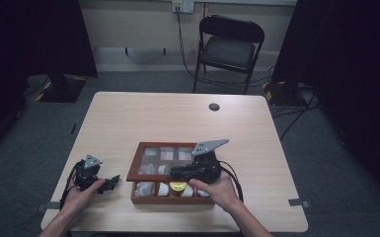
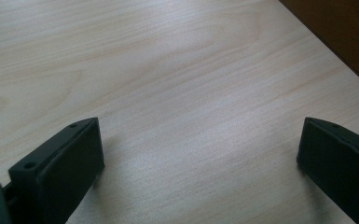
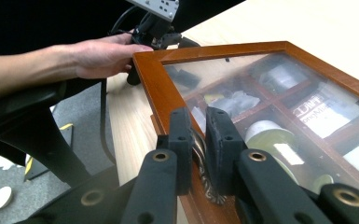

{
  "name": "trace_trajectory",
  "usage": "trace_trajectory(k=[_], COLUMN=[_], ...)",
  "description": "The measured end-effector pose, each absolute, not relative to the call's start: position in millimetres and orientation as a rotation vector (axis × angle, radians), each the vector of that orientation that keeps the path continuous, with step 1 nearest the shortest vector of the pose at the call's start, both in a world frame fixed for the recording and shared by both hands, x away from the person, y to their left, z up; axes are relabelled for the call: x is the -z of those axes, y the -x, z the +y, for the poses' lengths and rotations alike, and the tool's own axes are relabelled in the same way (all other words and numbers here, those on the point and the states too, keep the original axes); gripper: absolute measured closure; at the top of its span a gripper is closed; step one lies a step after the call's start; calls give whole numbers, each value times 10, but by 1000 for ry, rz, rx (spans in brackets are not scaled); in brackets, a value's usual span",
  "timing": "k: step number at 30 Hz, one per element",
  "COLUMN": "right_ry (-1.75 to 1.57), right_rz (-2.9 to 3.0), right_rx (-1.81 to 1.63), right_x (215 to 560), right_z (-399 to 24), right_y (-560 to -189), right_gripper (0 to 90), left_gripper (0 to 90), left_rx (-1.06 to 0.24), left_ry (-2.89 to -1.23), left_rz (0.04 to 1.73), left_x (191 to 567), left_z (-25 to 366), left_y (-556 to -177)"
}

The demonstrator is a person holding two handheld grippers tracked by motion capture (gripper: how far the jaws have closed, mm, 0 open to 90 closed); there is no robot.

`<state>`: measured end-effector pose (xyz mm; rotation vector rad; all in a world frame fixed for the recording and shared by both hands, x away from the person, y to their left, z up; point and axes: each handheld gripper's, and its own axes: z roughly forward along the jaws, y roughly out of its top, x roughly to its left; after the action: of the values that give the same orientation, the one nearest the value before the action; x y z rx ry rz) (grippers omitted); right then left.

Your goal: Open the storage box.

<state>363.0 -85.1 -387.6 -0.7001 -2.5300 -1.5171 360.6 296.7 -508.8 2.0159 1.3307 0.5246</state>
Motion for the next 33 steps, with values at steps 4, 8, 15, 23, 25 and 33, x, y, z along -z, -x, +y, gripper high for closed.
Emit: trace_trajectory(k=[4, 8, 15, 23, 25, 33], right_ry=[707, 713, 723, 728, 729, 727], right_rz=[-2520, -2512, -2503, -2498, -2493, -2495], right_rx=[1533, 1541, 1535, 1528, 1523, 1519], right_x=[3822, 3803, 3780, 3734, 3724, 3674], right_z=[-855, -860, -861, -859, -861, -858], right_y=[-3662, -3677, -3697, -3733, -3748, -3785], right_gripper=[812, 812, 812, 813, 813, 813], left_gripper=[0, 0, 0, 0, 0, 0], left_rx=[-525, -525, -525, -525, -527, -528], left_ry=[-2016, -2016, -2016, -2021, -2022, -2027], left_rz=[1331, 1331, 1331, 1329, 1330, 1327], left_x=[5088, 5088, 5088, 5086, 5086, 5084], left_z=[2967, 2967, 2967, 2970, 2970, 2973], left_y=[-3606, -3606, -3606, -3606, -3606, -3607])
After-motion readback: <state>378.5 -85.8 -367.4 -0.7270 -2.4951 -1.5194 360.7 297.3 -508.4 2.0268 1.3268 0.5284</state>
